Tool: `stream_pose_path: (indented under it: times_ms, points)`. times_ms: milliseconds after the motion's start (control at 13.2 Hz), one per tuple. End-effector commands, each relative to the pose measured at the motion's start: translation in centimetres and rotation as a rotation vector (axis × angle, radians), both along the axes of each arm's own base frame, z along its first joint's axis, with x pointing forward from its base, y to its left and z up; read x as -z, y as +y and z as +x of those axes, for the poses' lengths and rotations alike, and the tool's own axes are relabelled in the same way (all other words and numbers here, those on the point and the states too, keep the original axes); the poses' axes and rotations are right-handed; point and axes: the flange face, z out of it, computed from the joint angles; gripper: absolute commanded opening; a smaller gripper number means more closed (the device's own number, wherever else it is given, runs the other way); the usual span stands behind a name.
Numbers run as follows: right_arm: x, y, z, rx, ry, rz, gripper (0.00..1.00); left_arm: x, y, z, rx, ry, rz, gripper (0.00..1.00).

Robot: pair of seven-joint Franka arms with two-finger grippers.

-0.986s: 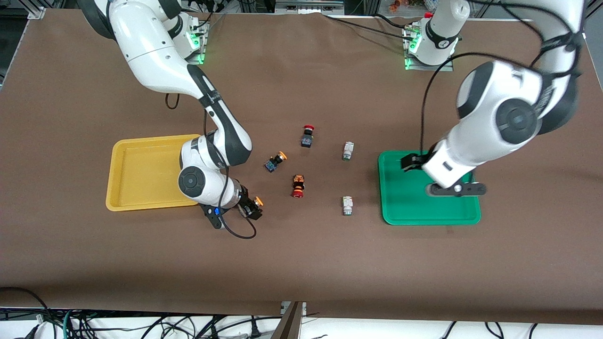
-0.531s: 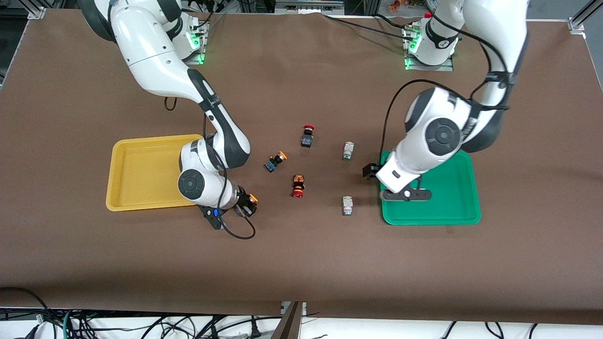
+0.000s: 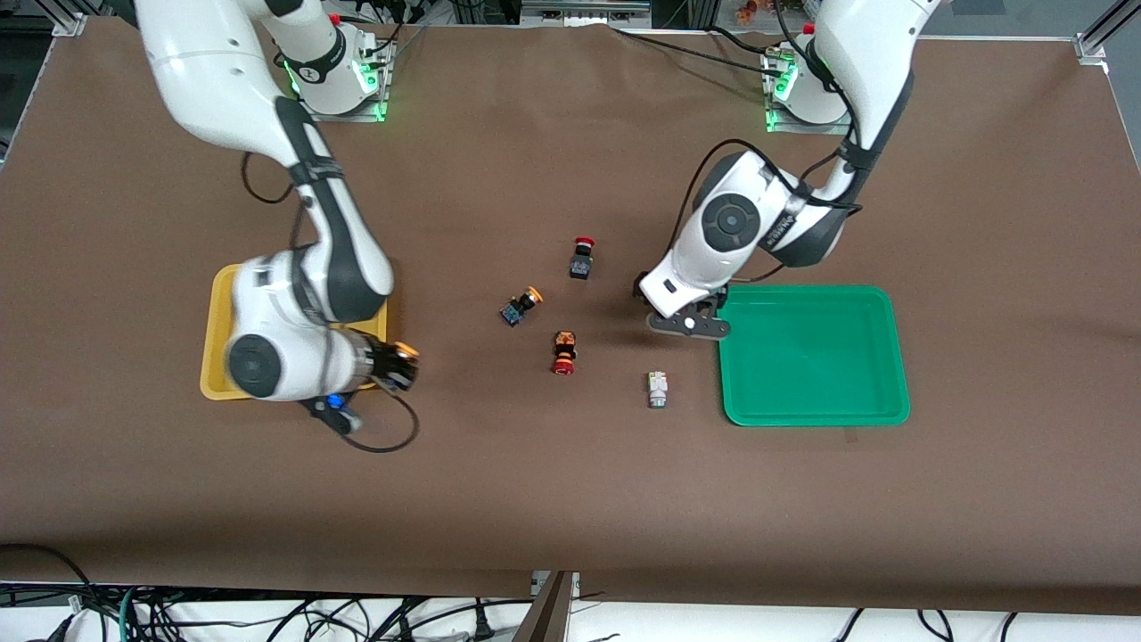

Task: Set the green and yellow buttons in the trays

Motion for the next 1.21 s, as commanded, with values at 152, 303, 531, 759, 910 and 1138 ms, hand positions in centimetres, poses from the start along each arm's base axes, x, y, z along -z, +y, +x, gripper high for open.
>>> stream_pose_path:
  times_ms: [152,303,531,759,910,1138]
  points:
    - [4.2,-9.3,-9.5,-0.119,0.001,0.022,0.12,2.4,-0.3,-3.4,0.053,-0.016,0.042,1.00]
    - [8.0,-11.6,-11.1,-0.155,-0.074,-0.001,0.16,3.9,-0.7,-4.0,0.050,-0.007,0.039,1.00]
    - [9.1,-13.1,-10.9,-0.177,-0.129,-0.007,0.58,5.7,-1.5,-4.6,0.049,-0.019,0.044,1.00]
    - [4.0,-9.8,-7.9,-0.073,-0.020,0.016,0.82,6.1,-1.5,-4.6,0.061,-0.030,0.064,0.80]
    - [1.8,-5.2,-6.6,0.022,0.008,0.013,0.84,5.9,-1.5,-4.5,0.059,-0.034,0.062,0.32]
    - [2.3,4.2,-7.4,0.203,0.050,0.038,0.84,5.7,-0.9,-4.0,0.035,-0.032,0.066,0.00]
